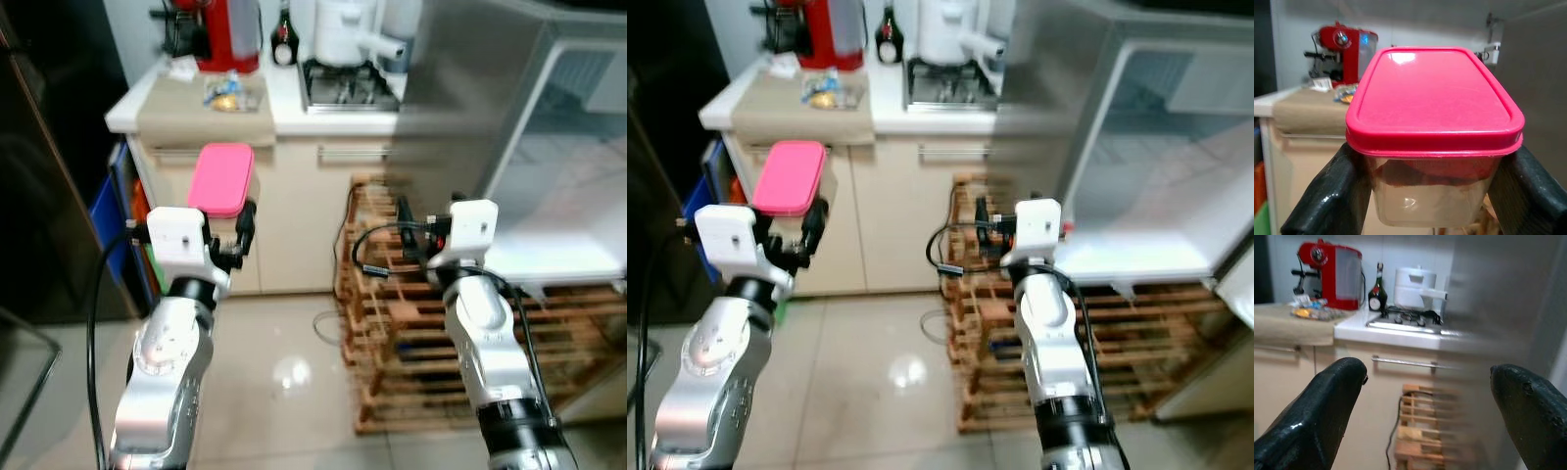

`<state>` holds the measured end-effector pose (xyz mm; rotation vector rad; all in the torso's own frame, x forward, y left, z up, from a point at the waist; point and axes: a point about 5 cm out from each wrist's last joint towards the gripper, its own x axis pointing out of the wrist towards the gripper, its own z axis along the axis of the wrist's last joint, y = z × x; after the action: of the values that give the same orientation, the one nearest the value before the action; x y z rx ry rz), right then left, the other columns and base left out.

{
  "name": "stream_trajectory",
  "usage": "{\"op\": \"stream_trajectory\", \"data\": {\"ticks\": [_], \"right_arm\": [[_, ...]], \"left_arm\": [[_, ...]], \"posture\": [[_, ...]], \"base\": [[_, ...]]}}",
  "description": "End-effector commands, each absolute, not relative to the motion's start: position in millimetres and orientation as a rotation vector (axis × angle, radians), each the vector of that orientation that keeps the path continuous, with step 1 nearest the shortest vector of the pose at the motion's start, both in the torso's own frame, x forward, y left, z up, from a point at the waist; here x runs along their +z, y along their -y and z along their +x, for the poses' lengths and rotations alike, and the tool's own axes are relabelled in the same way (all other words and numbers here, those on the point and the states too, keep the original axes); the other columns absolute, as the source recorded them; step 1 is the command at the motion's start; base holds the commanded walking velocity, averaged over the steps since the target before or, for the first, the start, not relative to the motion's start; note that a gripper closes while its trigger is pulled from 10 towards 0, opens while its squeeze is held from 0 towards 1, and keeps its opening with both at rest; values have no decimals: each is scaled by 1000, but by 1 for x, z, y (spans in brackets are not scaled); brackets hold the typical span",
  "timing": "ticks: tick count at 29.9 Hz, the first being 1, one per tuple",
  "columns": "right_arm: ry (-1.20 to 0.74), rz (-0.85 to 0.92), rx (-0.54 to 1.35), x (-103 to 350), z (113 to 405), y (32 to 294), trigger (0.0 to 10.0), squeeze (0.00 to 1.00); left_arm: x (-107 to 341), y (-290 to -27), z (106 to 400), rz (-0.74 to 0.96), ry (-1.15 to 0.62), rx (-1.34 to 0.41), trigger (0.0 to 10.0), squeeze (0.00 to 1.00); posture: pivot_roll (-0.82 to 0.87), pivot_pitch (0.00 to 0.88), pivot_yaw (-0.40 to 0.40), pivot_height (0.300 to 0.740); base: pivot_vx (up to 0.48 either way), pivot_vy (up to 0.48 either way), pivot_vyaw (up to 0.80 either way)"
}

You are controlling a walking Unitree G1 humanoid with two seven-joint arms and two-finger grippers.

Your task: Restocking fridge

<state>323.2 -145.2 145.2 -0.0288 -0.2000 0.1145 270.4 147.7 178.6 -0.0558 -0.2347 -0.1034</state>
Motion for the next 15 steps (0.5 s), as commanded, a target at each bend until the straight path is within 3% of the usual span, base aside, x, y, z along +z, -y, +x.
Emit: {"op": "stream_trajectory", "data": {"ticks": [1,4,11,13,15], "right_arm": [[218,-23,131,149,324,143,10000,35],[219,-21,132,149,324,143,10000,31],[230,-18,131,151,325,143,10000,31],[231,-18,130,151,324,144,10000,35],[231,-19,128,150,324,145,10000,35]], "left_arm": [[181,-147,271,-57,246,-110,10000,0],[182,-146,273,-57,250,-118,10000,0],[184,-146,279,-44,261,-126,10000,0],[184,-145,279,-47,260,-132,10000,0],[184,-144,279,-48,258,-137,10000,0]], "posture": [[-90,0,-17,740],[-92,0,-11,740],[-102,0,-1,740],[-102,0,-1,740],[-104,0,2,740]], "base": [[0,-480,0],[0,-480,0],[0,0,0],[0,-480,0],[0,0,0]]}}
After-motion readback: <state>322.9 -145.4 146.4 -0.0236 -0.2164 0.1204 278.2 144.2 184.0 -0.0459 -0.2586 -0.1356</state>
